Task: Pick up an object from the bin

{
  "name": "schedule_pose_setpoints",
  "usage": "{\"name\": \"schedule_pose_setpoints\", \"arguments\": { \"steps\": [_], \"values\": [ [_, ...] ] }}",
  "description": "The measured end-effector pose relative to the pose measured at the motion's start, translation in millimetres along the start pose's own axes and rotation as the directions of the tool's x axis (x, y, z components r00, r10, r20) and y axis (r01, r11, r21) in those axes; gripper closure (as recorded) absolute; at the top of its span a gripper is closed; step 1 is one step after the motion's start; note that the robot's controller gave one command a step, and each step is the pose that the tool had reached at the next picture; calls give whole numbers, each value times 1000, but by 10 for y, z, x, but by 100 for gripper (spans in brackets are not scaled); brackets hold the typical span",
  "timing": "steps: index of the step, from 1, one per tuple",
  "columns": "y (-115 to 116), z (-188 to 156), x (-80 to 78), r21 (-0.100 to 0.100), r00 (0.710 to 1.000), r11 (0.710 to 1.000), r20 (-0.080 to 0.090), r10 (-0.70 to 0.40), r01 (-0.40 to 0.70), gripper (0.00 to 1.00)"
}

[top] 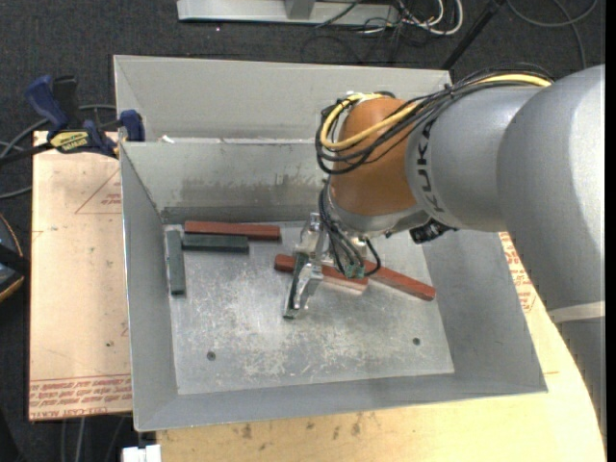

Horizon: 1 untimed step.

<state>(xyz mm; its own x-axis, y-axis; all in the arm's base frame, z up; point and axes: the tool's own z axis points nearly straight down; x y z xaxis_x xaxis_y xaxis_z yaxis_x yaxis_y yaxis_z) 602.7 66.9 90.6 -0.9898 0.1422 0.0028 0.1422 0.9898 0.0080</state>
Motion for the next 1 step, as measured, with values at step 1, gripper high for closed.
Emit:
{"name": "schedule_pose_setpoints", "arguments": {
  "steps": [1],
  "values": [
    [-35,-241,-19,5,1000,1000,-1,-5,5,100]
  ]
}}
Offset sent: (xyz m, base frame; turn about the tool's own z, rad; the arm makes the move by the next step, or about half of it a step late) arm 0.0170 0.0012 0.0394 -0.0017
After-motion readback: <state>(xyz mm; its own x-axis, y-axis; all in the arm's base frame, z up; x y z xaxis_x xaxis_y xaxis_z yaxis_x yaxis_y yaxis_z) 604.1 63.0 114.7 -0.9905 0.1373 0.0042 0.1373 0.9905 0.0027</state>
